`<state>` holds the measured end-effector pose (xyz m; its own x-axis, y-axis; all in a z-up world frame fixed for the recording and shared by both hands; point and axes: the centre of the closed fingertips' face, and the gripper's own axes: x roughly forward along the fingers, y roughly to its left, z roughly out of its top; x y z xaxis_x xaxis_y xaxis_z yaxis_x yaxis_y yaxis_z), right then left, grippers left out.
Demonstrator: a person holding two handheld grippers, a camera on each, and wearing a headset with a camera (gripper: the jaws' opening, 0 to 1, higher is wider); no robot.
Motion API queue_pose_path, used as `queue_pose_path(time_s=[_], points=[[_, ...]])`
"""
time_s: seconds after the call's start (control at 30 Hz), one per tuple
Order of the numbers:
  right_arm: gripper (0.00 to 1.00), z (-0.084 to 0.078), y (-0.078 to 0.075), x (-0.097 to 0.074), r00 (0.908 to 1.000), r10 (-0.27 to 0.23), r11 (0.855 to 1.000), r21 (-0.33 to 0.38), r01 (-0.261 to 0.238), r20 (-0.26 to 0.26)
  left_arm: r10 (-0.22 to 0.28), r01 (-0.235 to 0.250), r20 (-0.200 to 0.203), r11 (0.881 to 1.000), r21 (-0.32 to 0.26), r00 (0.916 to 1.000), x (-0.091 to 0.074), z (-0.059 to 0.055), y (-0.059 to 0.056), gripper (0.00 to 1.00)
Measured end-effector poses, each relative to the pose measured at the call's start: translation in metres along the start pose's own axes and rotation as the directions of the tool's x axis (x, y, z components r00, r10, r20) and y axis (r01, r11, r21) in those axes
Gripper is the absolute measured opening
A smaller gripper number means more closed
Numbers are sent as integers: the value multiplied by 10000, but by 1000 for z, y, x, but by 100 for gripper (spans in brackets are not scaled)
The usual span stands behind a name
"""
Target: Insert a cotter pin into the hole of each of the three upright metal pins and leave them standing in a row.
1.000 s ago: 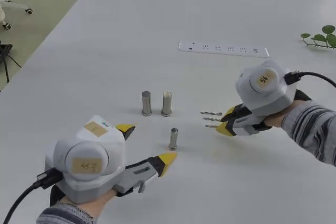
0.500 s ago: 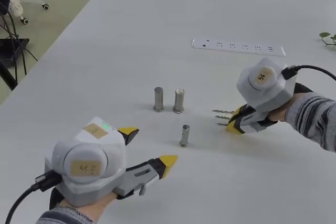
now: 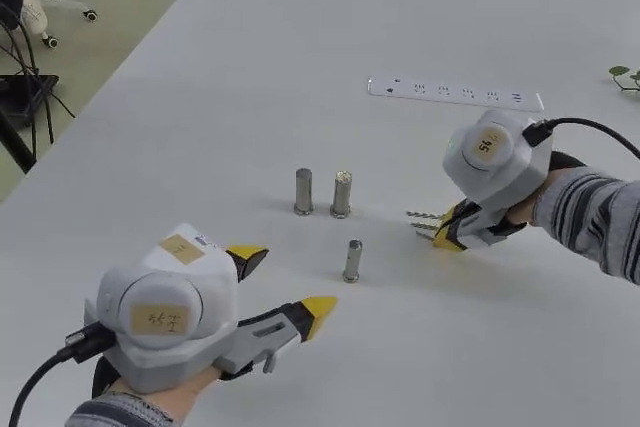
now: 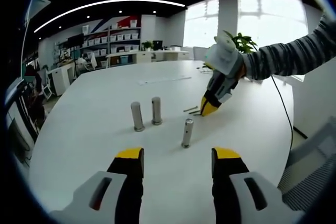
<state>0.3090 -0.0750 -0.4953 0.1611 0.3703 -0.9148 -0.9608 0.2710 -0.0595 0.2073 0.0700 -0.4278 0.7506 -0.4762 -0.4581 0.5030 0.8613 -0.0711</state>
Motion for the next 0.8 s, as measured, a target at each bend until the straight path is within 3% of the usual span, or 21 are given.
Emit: queue_pose_path(time_s=[0.13,0.2,0.37,0.8], points=[[0,0,-1,-1,9995,-131,9998,125,128,289,-46,46,10,10000,-13,10000,0,1,-1,48],[0,5,0,-5,9976,-147,9997,179,135,673,-83,83,-13,10000,54,10000,-1,2,-1,47],[0,7,2,-15,9957,-319,9993,203,302,875,-222,223,-38,9995,223,9997,0,4,-3,45],[0,21,31,-36,9867,-315,9923,-1134,499,1594,-1023,1022,-10,9933,548,9948,5,17,-22,40]])
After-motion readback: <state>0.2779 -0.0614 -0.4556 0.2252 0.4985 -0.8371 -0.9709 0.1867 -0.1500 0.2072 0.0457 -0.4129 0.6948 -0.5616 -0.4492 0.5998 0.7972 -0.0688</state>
